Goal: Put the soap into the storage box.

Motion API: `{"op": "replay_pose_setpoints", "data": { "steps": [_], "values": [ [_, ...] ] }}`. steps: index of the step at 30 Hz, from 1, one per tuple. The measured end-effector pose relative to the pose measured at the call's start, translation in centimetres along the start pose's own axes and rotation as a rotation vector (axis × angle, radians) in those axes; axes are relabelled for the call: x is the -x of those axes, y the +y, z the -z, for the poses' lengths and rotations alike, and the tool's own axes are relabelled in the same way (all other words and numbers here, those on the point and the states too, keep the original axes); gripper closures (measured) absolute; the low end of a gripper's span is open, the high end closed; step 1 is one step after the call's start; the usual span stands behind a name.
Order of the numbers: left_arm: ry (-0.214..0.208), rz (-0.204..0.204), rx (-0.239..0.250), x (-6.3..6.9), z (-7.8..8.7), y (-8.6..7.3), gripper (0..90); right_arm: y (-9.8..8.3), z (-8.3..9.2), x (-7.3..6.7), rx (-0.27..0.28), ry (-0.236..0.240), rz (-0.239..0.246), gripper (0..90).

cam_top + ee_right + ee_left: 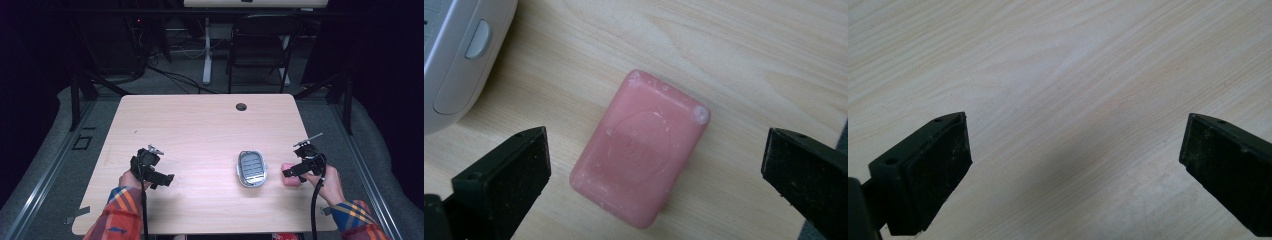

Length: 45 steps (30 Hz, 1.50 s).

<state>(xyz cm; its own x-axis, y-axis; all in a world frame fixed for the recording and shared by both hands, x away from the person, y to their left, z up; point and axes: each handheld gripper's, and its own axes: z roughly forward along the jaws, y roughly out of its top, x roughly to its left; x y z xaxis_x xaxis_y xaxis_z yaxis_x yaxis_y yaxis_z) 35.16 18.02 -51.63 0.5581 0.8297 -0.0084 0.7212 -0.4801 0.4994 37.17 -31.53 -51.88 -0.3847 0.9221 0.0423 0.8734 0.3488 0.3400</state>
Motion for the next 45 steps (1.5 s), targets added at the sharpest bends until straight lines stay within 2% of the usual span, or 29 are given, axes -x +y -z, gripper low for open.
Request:
{"op": "replay_pose_setpoints", "data": {
  "steps": [5, 10, 12, 13, 17, 18, 23, 24, 27, 29, 30, 40, 45],
  "values": [
    [0.000, 0.000, -0.001, 0.0, 0.0, 0.0, 0.0, 0.3, -0.6, -0.2, -0.011, -0.001, -0.013, 0.0],
    [-0.001, -0.001, -0.002, 0.0, 0.0, 0.0, 0.0, 0.8, -1.4, -0.3, -0.049, -0.017, -0.014, 0.0],
    [-0.001, -0.001, -0.002, 0.0, 0.0, 0.0, 0.0, 0.8, -1.7, -0.5, -0.041, -0.020, -0.025, 0.0],
    [-0.001, 0.000, -0.002, 0.0, 0.0, 0.0, 0.0, 0.9, -1.7, -0.4, -0.057, -0.022, -0.013, 0.0],
    [-0.002, -0.002, -0.004, 0.0, 0.0, 0.0, 0.0, 1.0, -1.8, -0.5, -0.068, -0.028, -0.015, 0.0],
    [-0.002, -0.002, -0.004, 0.0, 0.0, 0.0, 0.0, 1.1, -1.8, -0.4, -0.082, -0.026, -0.006, 0.0],
    [-0.001, -0.002, -0.005, 0.0, 0.0, 0.0, 0.0, 1.1, -2.2, -0.5, -0.086, -0.024, -0.016, 0.0],
    [0.000, -0.003, -0.004, 0.0, 0.0, 0.0, 0.0, 1.2, -2.3, -0.4, -0.106, -0.019, -0.011, 0.0],
    [0.002, -0.003, -0.004, 0.0, 0.0, 0.0, 0.0, 1.2, -2.6, -0.4, -0.120, -0.014, -0.012, 0.0],
    [0.001, -0.002, -0.004, 0.0, 0.0, 0.0, 0.0, 1.2, -2.7, -0.5, -0.135, -0.012, -0.010, 3.1],
    [0.001, -0.002, -0.003, 0.0, 0.0, 0.0, 0.1, 1.2, -2.7, -0.5, -0.136, -0.017, -0.016, 10.5],
    [0.003, -0.003, -0.004, 0.0, 0.0, 0.0, 0.1, 1.1, -2.9, -0.4, -0.158, -0.008, -0.014, 18.6],
    [0.004, -0.004, -0.003, 0.1, 0.0, 0.0, 0.1, 1.1, -2.8, -0.5, -0.158, -0.019, -0.021, 28.6]
  ]
}}
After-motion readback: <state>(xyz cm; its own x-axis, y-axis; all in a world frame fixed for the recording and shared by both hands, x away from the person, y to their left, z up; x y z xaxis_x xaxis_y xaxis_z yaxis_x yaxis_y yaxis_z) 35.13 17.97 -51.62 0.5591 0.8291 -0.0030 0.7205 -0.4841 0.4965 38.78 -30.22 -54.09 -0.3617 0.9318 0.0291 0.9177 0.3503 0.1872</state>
